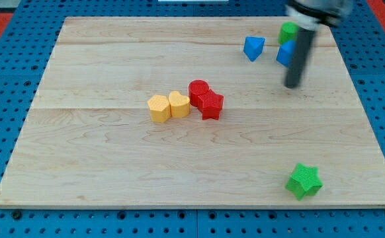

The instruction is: Push the green star towards the red star

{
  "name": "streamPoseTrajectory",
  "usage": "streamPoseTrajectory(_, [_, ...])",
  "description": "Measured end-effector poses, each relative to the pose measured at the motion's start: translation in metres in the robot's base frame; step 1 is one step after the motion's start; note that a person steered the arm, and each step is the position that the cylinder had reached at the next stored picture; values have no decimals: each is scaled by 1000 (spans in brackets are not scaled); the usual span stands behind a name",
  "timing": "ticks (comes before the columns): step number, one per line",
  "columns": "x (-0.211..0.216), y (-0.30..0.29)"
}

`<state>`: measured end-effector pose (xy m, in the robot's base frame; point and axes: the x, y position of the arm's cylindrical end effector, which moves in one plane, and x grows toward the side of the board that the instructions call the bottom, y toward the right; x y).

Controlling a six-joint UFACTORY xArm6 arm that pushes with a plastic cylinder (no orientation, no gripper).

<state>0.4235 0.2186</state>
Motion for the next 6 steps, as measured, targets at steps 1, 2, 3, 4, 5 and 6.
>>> streamPoseTrajectory(1, [80,32])
streamPoseTrajectory(2, [151,-37])
streamPoseTrajectory(3, [192,-9])
streamPoseTrajectory(4, [195,-11])
streamPoseTrajectory(5, [194,-42])
streamPoseTrajectory(6, [194,-116])
